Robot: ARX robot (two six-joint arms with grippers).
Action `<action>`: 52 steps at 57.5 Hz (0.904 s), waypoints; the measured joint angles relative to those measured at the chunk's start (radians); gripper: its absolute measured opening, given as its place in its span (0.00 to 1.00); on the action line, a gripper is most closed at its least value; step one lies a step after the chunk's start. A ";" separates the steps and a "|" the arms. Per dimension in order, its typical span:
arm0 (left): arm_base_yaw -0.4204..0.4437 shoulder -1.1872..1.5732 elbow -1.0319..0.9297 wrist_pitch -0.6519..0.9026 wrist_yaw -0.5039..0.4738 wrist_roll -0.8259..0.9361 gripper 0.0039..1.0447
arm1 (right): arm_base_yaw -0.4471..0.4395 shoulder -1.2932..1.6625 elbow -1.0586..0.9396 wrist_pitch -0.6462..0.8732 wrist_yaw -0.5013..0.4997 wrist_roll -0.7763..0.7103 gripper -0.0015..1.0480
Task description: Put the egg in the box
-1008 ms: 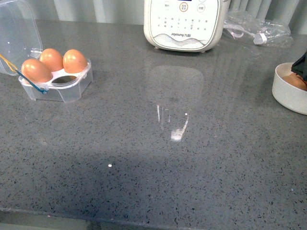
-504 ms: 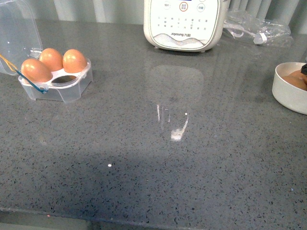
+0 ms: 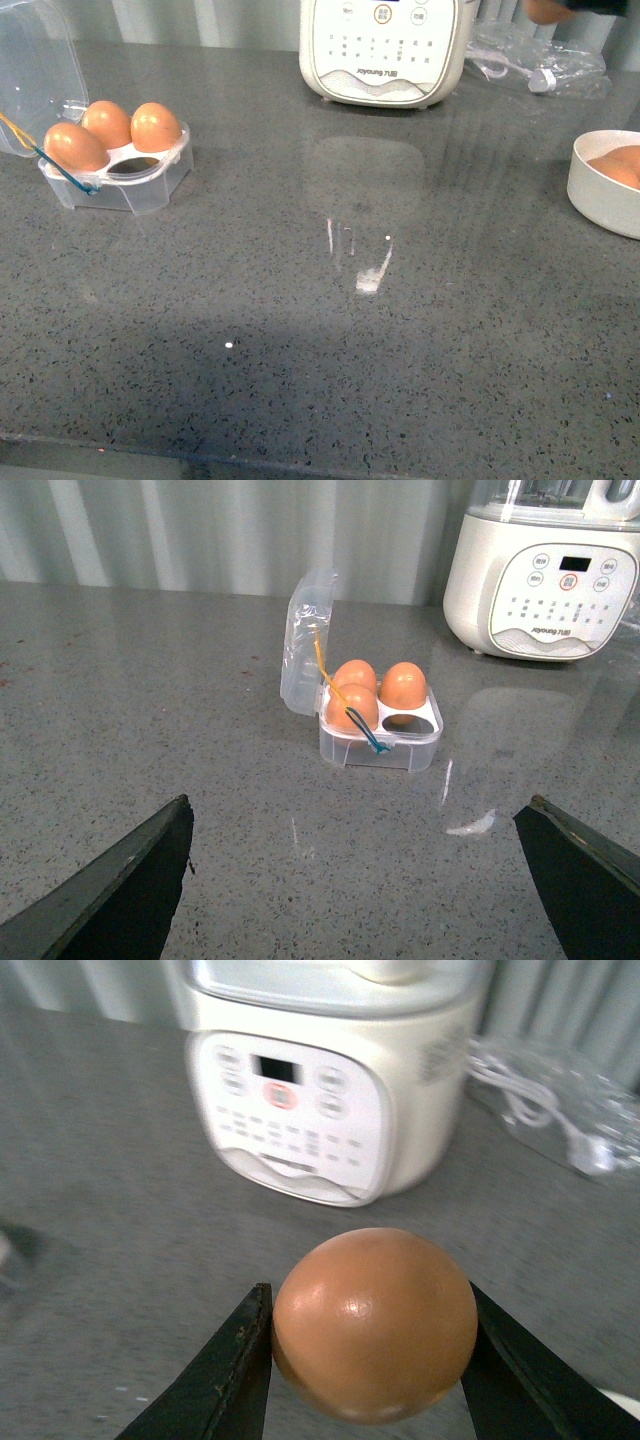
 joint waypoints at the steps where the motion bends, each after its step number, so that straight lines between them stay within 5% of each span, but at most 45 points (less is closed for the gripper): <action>1: 0.000 0.000 0.000 0.000 0.000 0.000 0.94 | 0.018 0.007 0.009 0.003 -0.011 0.000 0.44; 13: 0.000 0.000 0.000 0.000 0.000 0.000 0.94 | 0.171 0.118 0.129 -0.006 -0.113 0.007 0.43; 34: 0.000 0.000 0.000 0.000 0.000 0.000 0.94 | 0.272 0.264 0.245 -0.018 -0.320 -0.070 0.43; 52: 0.000 0.000 0.000 0.000 0.000 0.000 0.94 | 0.341 0.387 0.360 -0.073 -0.353 -0.141 0.43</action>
